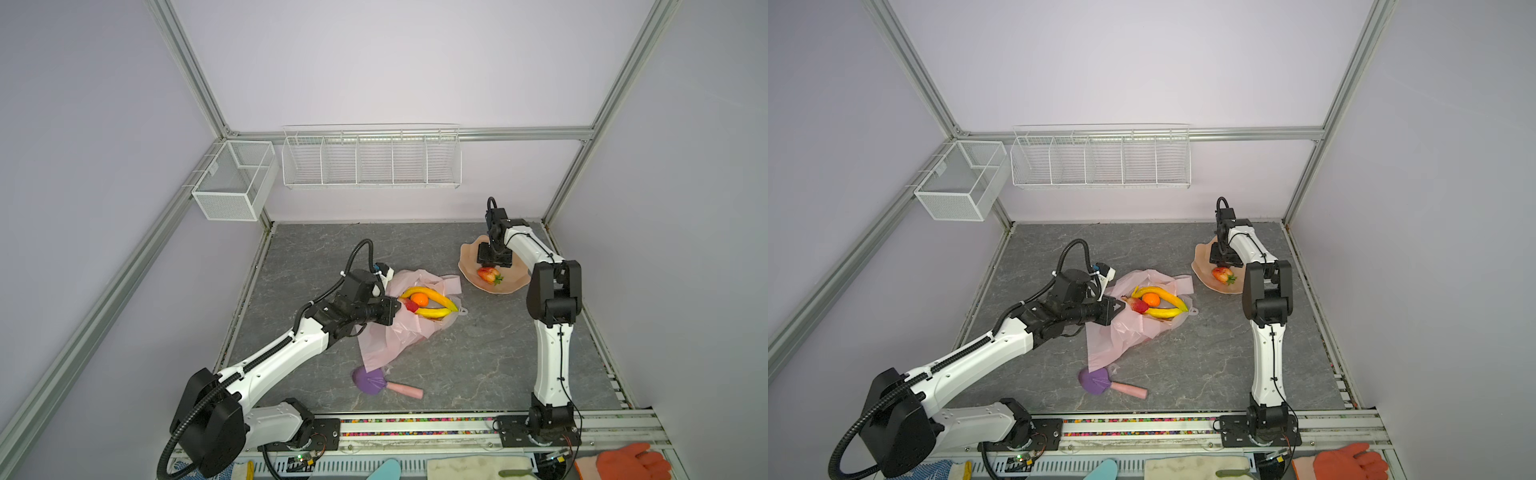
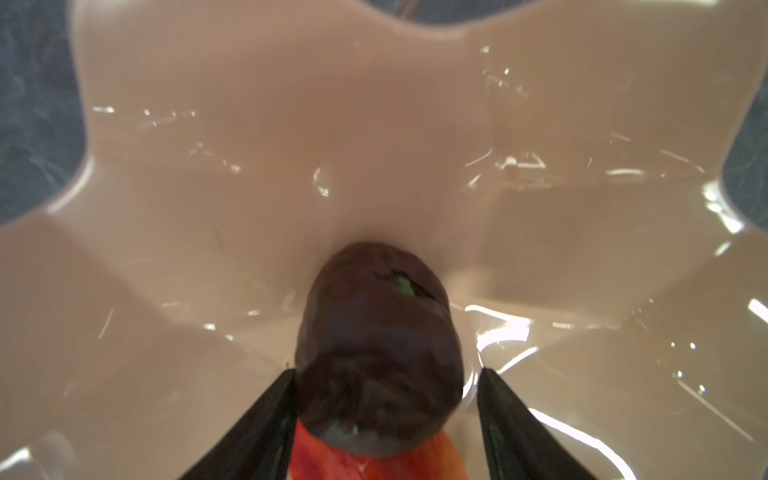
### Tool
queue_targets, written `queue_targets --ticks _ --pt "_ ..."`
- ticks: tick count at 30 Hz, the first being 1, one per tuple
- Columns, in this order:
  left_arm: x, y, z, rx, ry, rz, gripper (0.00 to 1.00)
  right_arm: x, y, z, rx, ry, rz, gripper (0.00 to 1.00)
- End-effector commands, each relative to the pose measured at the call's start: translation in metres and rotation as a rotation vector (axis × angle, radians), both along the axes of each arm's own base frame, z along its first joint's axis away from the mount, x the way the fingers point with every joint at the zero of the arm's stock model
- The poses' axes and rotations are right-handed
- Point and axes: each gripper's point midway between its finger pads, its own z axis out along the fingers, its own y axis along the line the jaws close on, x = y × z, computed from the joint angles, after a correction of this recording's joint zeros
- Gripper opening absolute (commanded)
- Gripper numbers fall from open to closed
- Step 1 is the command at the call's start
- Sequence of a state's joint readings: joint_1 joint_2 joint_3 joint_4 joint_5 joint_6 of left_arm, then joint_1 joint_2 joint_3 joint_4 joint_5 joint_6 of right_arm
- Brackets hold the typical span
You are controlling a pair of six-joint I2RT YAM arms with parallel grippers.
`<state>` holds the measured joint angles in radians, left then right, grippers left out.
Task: Place the fruits into the plastic bag
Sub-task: 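Move the right gripper to the bowl and grasp the dark plum, then carry the plum to the bag and release it inside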
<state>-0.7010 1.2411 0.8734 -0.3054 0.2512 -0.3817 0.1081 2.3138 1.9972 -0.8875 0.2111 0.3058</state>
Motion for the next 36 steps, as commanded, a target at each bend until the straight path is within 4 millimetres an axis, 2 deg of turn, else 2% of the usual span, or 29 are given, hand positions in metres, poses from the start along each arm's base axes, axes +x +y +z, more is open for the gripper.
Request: queue_targets --ticks 1,6,9,14,18,22,24,28,31,34,36 --pt "-0.003 0.001 0.004 -0.003 -0.007 0.001 0.00 0.012 -0.008 -0.008 -0.019 -0.010 -0.003 0.70" --pt "-0.003 0.002 0.004 0.001 -0.006 0.000 0.00 0.023 -0.009 -0.015 -0.021 -0.011 -0.002 0.65" --pt "-0.004 0.002 0.004 0.001 -0.005 0.000 0.00 0.026 -0.008 -0.010 -0.013 -0.023 -0.005 0.57" --pt "-0.003 0.002 0.004 0.002 -0.009 0.003 0.00 0.020 -0.011 0.017 -0.023 -0.075 -0.010 0.37" --pt "-0.003 0.002 0.006 -0.002 -0.013 0.001 0.00 0.005 -0.010 0.051 0.000 -0.130 -0.009 0.33" --pt "-0.002 0.001 0.005 -0.001 -0.013 -0.002 0.00 -0.024 0.002 0.082 0.103 -0.174 -0.014 0.30" --pt "-0.002 0.000 0.005 -0.004 -0.014 -0.004 0.00 -0.044 0.016 0.087 0.202 -0.179 -0.016 0.30" --pt "-0.001 -0.001 0.006 -0.007 -0.017 -0.006 0.00 -0.093 0.041 0.083 0.402 -0.143 -0.058 0.29" --pt "-0.001 -0.002 0.007 -0.010 -0.017 -0.011 0.00 -0.121 0.065 0.080 0.590 -0.128 -0.097 0.29" --pt "0.000 -0.003 0.006 -0.011 -0.015 -0.014 0.00 -0.140 0.086 0.079 0.762 -0.120 -0.150 0.28" --pt "0.000 -0.005 0.007 -0.017 -0.016 -0.017 0.00 -0.146 0.098 0.082 0.828 -0.125 -0.157 0.29"
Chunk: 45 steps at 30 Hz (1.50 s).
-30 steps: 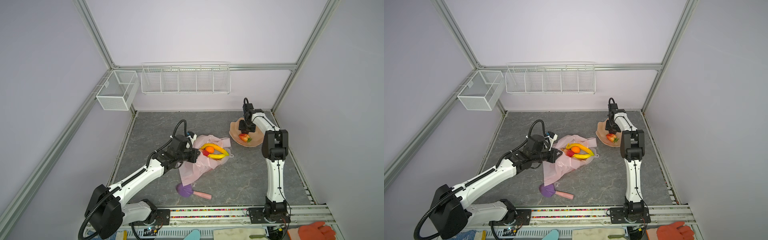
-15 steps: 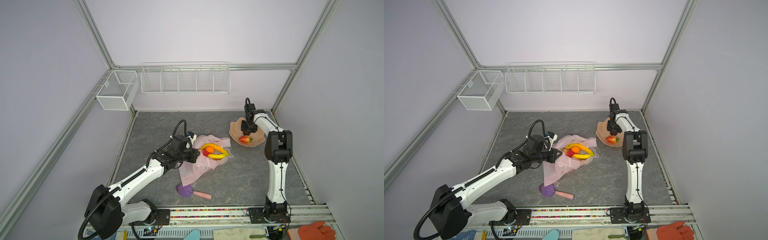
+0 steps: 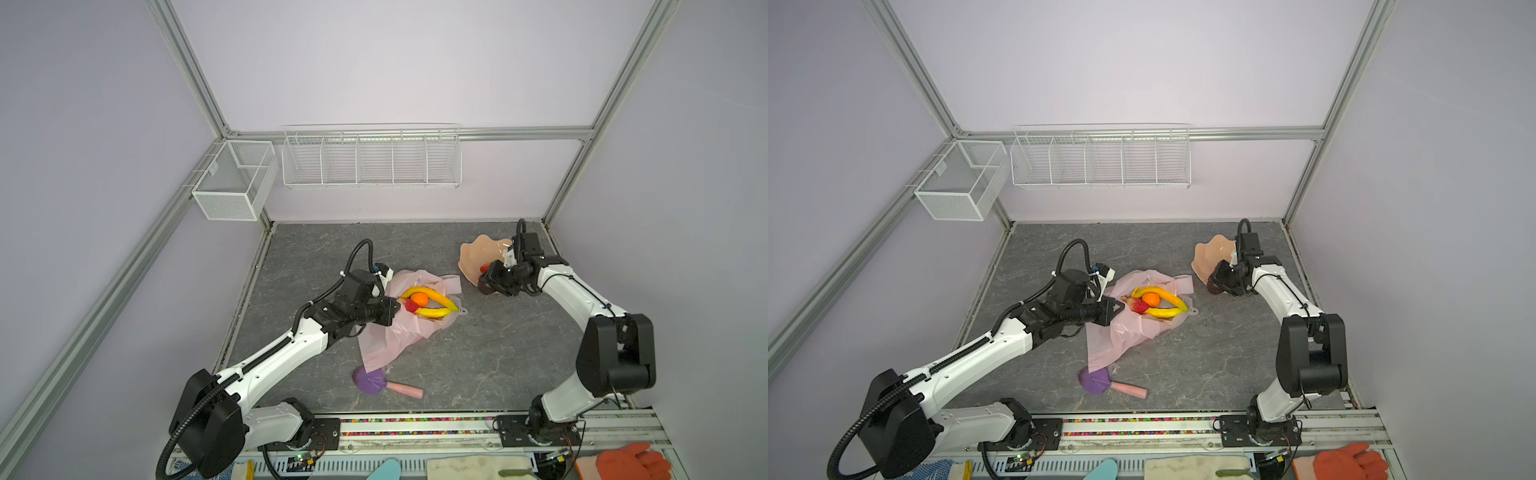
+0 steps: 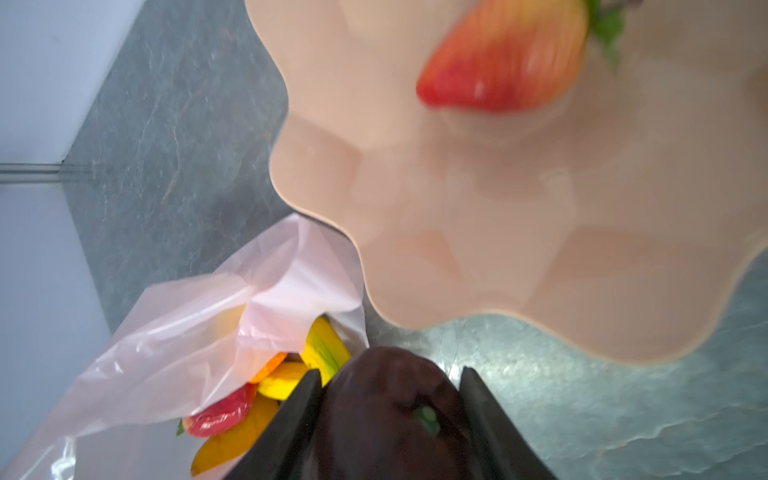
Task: Place the fruits into the plastic bag
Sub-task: 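Carry the plum to the bag and release it inside, then move the open right gripper back over the fruit bowl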
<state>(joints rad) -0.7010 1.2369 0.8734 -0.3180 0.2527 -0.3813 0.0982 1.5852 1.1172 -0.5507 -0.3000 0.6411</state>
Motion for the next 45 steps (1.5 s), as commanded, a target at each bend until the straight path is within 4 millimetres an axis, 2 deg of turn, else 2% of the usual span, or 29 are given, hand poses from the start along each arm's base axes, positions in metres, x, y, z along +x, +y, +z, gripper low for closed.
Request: queue_targets --ticks 1,6,11,16,18,19,22,25,28,29,32,35,39,42,45 --pt "0.002 -0.007 0.008 -0.024 -0.021 -0.018 0.00 0.003 0.037 0.025 0.237 -0.049 -0.023 0.28" --pt "0.002 -0.010 0.007 -0.027 -0.016 -0.030 0.00 0.004 0.073 0.017 0.307 -0.007 0.027 0.28" --pt "0.003 -0.010 0.007 -0.027 -0.016 -0.029 0.00 0.003 0.137 0.018 0.397 0.028 0.088 0.28" --pt "0.004 -0.009 0.008 -0.025 -0.021 -0.022 0.00 -0.013 0.206 0.022 0.435 0.096 0.189 0.29" --pt "0.005 -0.009 0.008 -0.024 -0.024 -0.021 0.00 -0.024 0.228 0.020 0.441 0.142 0.234 0.34" --pt "0.004 -0.009 0.007 -0.023 -0.023 -0.021 0.00 -0.030 0.237 0.021 0.439 0.164 0.258 0.40" --pt "0.005 -0.008 0.008 -0.020 -0.025 -0.015 0.00 -0.040 0.241 0.022 0.404 0.189 0.301 0.61" --pt "0.005 -0.007 0.006 -0.014 -0.025 -0.012 0.00 -0.043 0.221 0.024 0.312 0.194 0.328 0.75" --pt "0.004 -0.005 0.007 -0.013 -0.027 -0.007 0.00 -0.041 0.202 0.033 0.296 0.180 0.332 0.83" --pt "0.004 -0.005 0.006 -0.011 -0.028 -0.006 0.00 -0.040 0.196 0.037 0.296 0.171 0.332 0.92" --pt "0.004 -0.003 0.006 -0.009 -0.030 0.000 0.00 -0.032 0.168 0.053 0.264 0.131 0.325 0.95" --pt "0.004 -0.003 0.006 -0.009 -0.029 0.001 0.00 -0.019 0.122 0.065 0.163 0.078 0.284 0.94" --pt "0.005 -0.005 0.005 -0.015 -0.026 0.000 0.00 0.006 0.044 0.066 -0.080 0.032 0.213 0.93" --pt "0.005 -0.006 0.005 -0.019 -0.026 -0.004 0.00 0.020 -0.013 0.050 -0.256 0.076 0.152 0.93" --pt "0.005 -0.007 0.005 -0.018 -0.023 -0.008 0.00 0.039 -0.042 0.031 -0.279 0.106 0.075 0.93"
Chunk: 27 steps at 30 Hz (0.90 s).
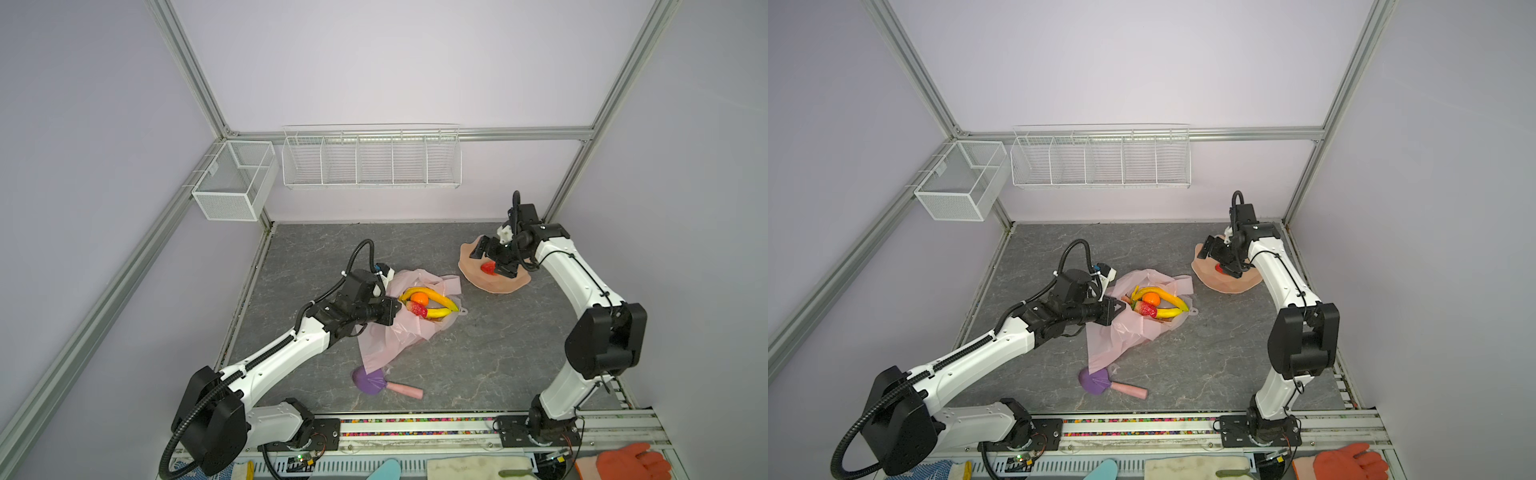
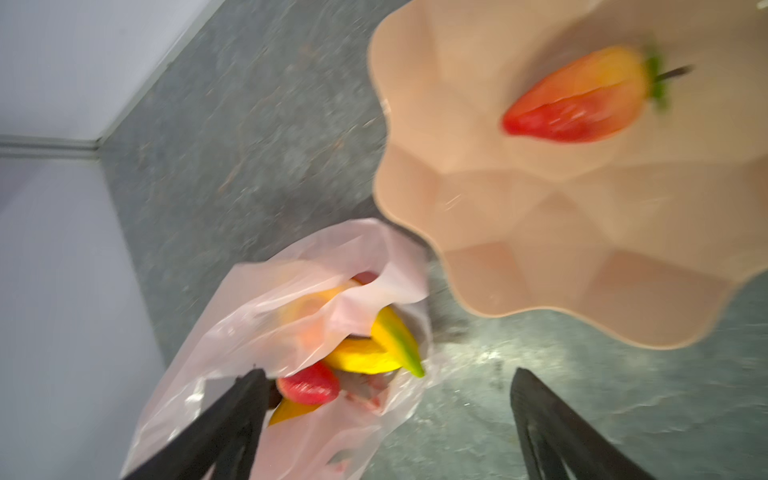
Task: Place the fruits into the plastic bag
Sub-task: 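Move the open right gripper back over the fruit bowl, then lower the right gripper and close it on the red strawberry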
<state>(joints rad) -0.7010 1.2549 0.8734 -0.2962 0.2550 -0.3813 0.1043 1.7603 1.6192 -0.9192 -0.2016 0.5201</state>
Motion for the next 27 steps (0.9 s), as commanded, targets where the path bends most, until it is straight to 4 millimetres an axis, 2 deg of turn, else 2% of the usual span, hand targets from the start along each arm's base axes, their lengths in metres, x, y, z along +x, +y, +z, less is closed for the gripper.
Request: queue_targets --ticks 1,6,13,23,27 --pt "0.003 -0.004 0.007 -0.013 -0.022 -0.007 0.00 0.001 -0.039 -0.045 -0.140 0.120 -0.028 0.93" --pt "0.002 -0.005 0.002 -0.006 -0.009 -0.011 0.00 0.036 -0.047 -0.075 -0.061 0.126 -0.141 0.92" --pt "0.000 -0.005 -0.001 -0.003 0.001 -0.017 0.00 0.066 -0.058 -0.113 -0.004 0.182 -0.252 0.89" --pt "-0.001 -0.004 -0.001 -0.001 0.001 -0.018 0.00 0.089 -0.075 -0.138 -0.013 0.210 -0.309 0.85" --pt "-0.001 -0.003 -0.002 0.005 0.003 -0.014 0.00 0.096 -0.076 -0.141 -0.011 0.214 -0.312 0.80"
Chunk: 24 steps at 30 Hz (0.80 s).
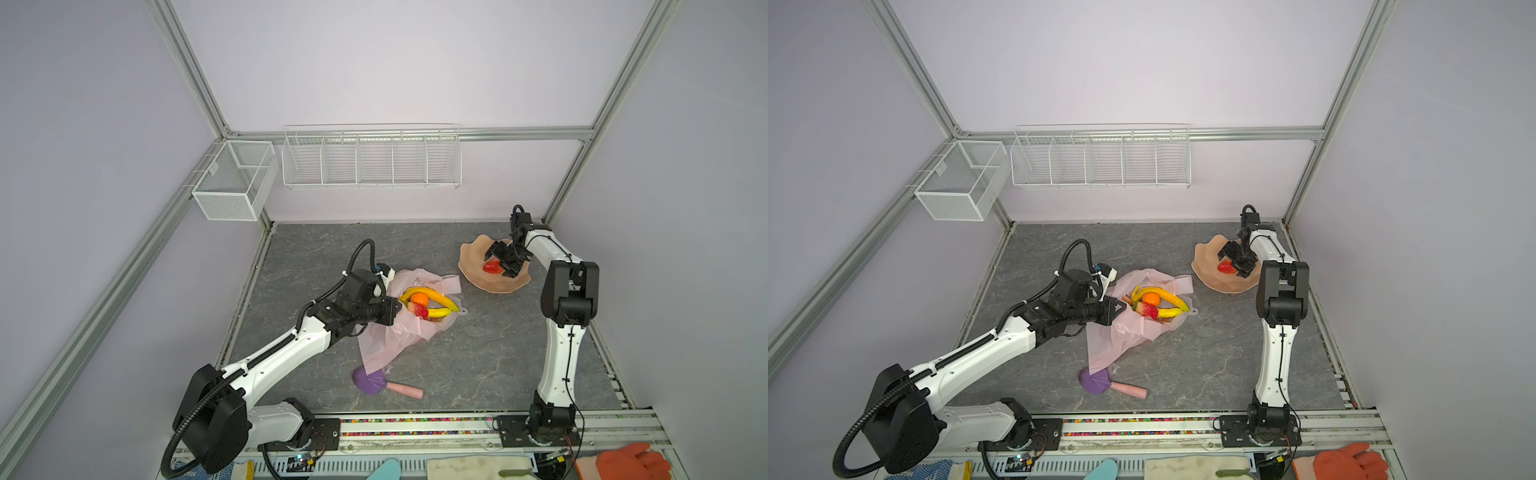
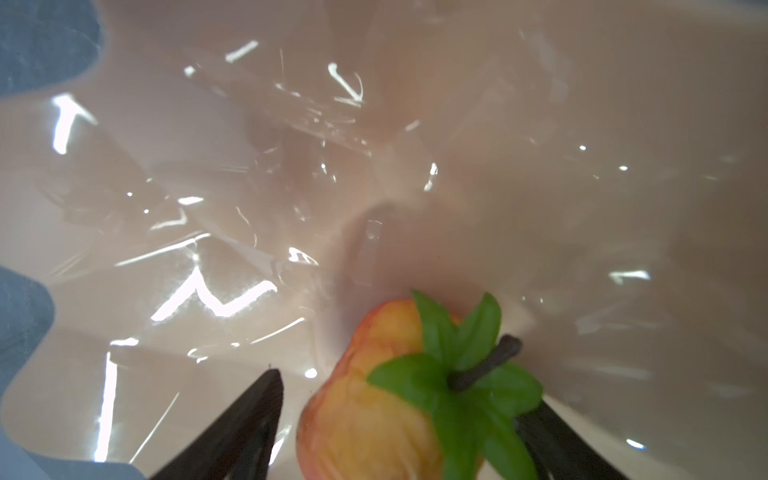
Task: Place the fruits into the plastic bag
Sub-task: 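Lower the right gripper and close it on the red strawberry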
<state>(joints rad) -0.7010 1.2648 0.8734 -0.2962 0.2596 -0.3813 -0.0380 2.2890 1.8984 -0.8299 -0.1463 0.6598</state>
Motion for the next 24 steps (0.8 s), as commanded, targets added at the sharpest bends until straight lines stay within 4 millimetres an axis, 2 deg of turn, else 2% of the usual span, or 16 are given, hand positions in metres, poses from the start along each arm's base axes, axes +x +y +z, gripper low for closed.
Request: queue_targets --ticks 1,4,12,17,24 --pt "-0.001 -0.002 0.001 0.000 -0.005 -0.011 0.00 0.003 -0.004 -0.002 -0.001 0.019 -0.024 0.79" --pt "-0.002 -0.002 0.001 0.000 -0.002 -0.014 0.00 0.006 -0.007 -0.004 -0.011 0.027 -0.023 0.75" --pt "-0.002 -0.002 0.003 -0.004 -0.007 -0.014 0.00 0.002 -0.010 0.003 -0.053 0.017 0.016 0.42" --pt "-0.002 -0.003 0.004 -0.005 -0.007 -0.016 0.00 -0.004 -0.009 0.023 -0.065 -0.016 0.041 0.41" --pt "0.000 -0.003 0.007 -0.009 -0.017 -0.012 0.00 -0.028 0.007 0.067 0.021 -0.134 0.051 0.38"
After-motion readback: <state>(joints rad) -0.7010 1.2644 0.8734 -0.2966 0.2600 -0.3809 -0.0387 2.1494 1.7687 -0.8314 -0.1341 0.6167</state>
